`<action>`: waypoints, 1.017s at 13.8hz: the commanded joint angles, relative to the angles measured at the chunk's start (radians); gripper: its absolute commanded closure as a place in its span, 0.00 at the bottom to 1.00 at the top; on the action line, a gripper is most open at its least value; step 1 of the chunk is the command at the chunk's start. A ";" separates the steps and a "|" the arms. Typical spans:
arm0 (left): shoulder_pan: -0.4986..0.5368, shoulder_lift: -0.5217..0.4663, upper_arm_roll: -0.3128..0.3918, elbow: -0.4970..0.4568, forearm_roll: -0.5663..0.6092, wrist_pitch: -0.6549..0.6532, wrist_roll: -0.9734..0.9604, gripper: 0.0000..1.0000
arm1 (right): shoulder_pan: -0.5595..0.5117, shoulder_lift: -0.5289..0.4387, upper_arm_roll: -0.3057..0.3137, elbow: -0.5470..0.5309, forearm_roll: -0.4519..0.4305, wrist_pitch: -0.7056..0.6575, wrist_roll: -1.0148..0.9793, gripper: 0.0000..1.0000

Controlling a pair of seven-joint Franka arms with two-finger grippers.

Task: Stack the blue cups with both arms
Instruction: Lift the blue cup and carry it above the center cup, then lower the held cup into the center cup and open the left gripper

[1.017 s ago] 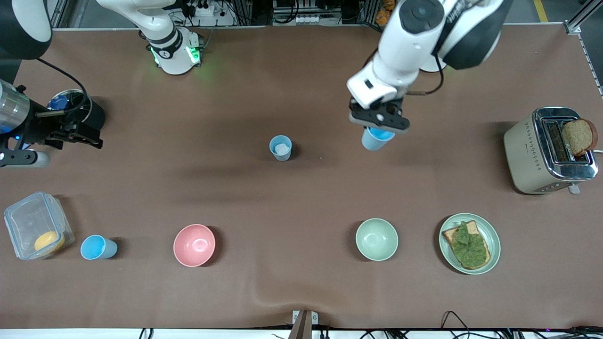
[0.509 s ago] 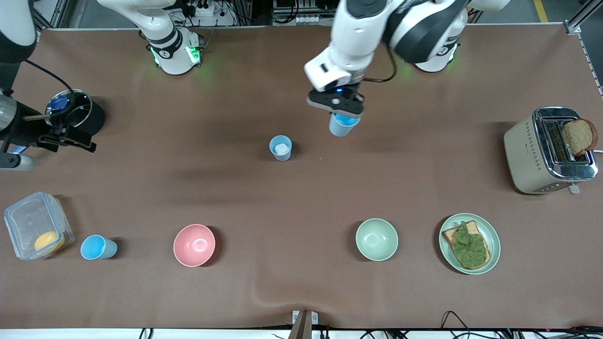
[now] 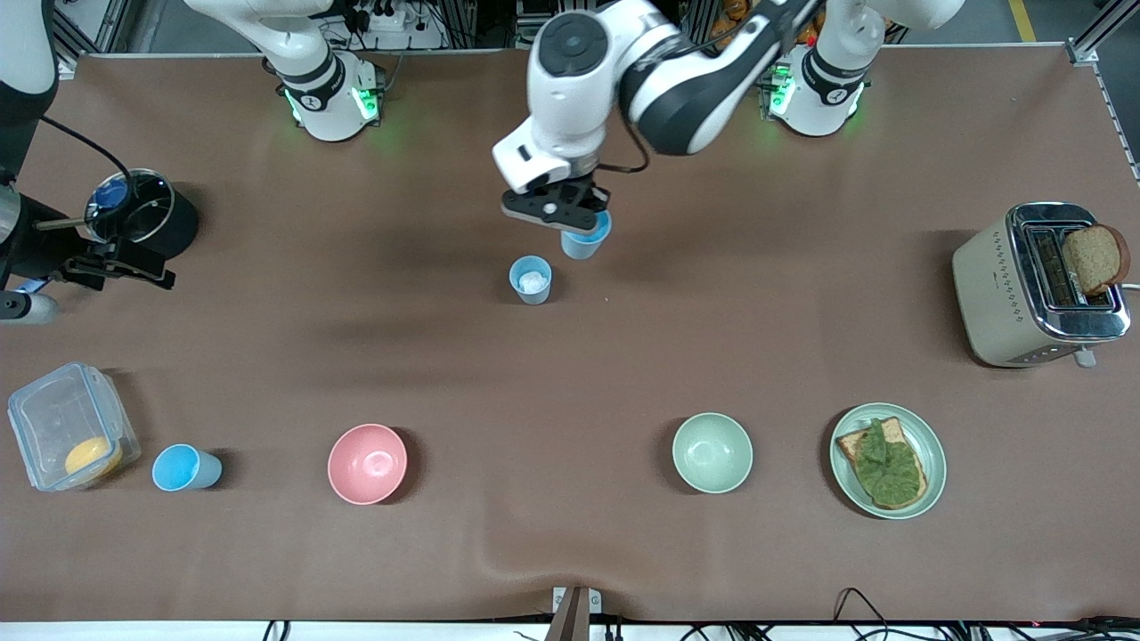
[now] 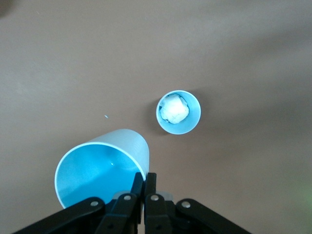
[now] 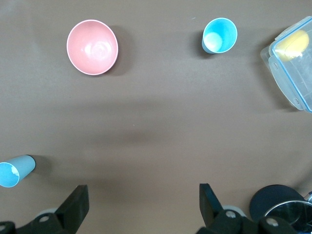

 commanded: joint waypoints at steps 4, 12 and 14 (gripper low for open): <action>-0.138 0.164 0.108 0.154 0.039 0.028 -0.077 1.00 | -0.006 -0.032 0.007 -0.031 0.014 0.011 -0.017 0.00; -0.149 0.234 0.128 0.235 0.036 0.056 -0.120 1.00 | -0.005 -0.032 0.009 -0.031 0.014 0.013 -0.017 0.00; -0.164 0.250 0.136 0.235 0.038 0.086 -0.131 1.00 | -0.005 -0.032 0.009 -0.031 0.014 0.013 -0.017 0.00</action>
